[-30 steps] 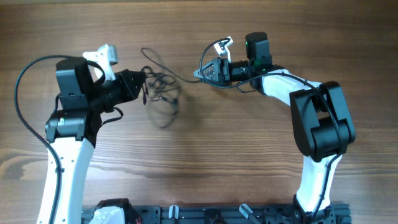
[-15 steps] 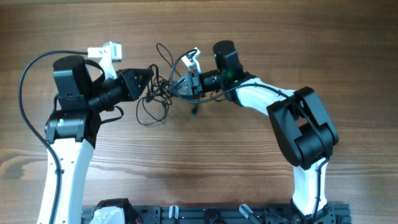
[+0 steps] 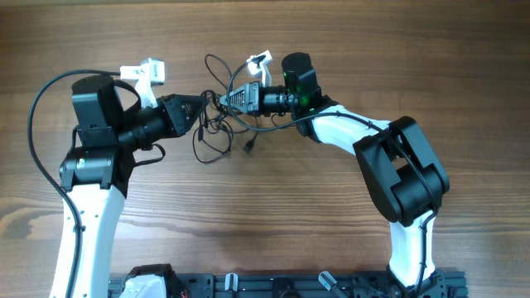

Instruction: Untangle cables

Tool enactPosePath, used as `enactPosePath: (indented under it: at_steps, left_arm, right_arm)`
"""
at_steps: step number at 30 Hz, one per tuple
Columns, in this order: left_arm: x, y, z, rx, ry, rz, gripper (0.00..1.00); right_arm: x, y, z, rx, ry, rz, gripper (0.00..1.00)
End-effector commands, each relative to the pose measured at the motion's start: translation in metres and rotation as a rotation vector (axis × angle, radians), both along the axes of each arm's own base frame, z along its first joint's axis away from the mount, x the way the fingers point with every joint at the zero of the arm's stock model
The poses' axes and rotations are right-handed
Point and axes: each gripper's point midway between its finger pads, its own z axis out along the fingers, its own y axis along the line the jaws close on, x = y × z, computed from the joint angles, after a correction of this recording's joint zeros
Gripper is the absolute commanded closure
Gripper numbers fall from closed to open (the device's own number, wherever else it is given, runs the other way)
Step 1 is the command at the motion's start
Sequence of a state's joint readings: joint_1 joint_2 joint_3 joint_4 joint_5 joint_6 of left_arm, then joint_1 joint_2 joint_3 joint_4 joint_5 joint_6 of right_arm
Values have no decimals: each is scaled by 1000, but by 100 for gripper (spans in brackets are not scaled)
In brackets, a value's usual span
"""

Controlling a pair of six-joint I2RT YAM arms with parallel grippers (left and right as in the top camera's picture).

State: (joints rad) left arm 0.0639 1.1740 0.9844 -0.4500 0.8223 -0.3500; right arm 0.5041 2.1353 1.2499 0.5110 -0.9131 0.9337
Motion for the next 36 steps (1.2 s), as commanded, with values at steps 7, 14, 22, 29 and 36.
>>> enactPosePath:
  at_steps: [7,14,22,29,36]
  left_arm:
    - [-3,37,-39,136,186,244,76]
    - [-10,50,-64,126,355,369,25]
    - [-3,-1,-51,37,308,209,10]
    - [21,-24,-103,-154,650,354,52]
    - [32,-42,-117,-297,795,350,50]
  right_arm:
    - [30,-59,15,48,16,-27,95]
    - [24,-57,18,52,-10,12,95]
    - [7,-39,21,58,-30,74,95]
    - [-6,-29,25,71,-57,133,96]
    - [-11,-23,25,70,-75,150,96]
